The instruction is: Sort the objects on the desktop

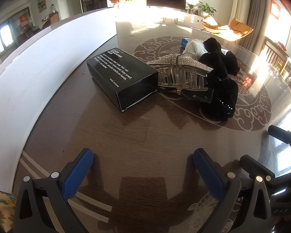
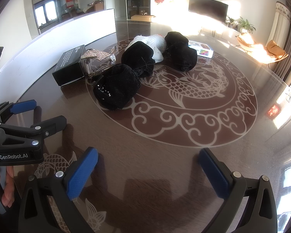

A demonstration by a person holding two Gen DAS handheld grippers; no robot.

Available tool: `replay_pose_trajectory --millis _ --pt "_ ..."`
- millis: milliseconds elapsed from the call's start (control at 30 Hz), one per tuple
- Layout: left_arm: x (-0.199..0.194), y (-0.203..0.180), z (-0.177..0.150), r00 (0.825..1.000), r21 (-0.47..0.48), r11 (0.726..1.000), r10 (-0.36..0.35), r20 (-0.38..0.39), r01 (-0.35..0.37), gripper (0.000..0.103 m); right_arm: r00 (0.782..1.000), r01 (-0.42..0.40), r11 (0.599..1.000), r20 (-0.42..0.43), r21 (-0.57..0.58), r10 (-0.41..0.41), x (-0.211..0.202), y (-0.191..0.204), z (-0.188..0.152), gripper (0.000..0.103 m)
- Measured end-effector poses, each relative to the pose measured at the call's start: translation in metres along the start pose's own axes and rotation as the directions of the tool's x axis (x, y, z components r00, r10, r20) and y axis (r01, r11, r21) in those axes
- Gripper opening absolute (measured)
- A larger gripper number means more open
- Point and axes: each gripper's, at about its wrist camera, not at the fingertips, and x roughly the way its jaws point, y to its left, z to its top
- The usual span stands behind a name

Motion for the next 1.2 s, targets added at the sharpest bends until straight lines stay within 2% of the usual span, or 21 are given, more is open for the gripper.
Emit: replay_pose_trajectory --millis 900,1000,1067,1200 --pt "0.0 0.0 0.0 1.0 -0.001 1.0 0.001 0.0 -0.001 0.103 1.0 -0.001 1.0 0.0 -0.001 0.001 0.0 0.0 0.0 0.103" --pt "0.0 0.004 0.002 1.0 -0.004 1.0 -0.001 -0.019 0.001 0.103 1.0 -0.001 1.0 0.0 -0.001 0.001 0.0 0.0 0.0 0.103" --pt "-0.004 0.014 0.001 1.0 -0.044 0.999 -0.015 -0.012 0.014 0.103 1.0 -0.001 1.0 0.0 -0.001 0.001 -0.001 0.0 0.0 0.103" --pt "-0.023 0.049 0.001 0.995 -0.196 0.978 -0.06 0.077 0.074 0.101 1.0 -0.001 1.0 0.0 -0.001 0.001 0.0 0.0 0.0 0.103"
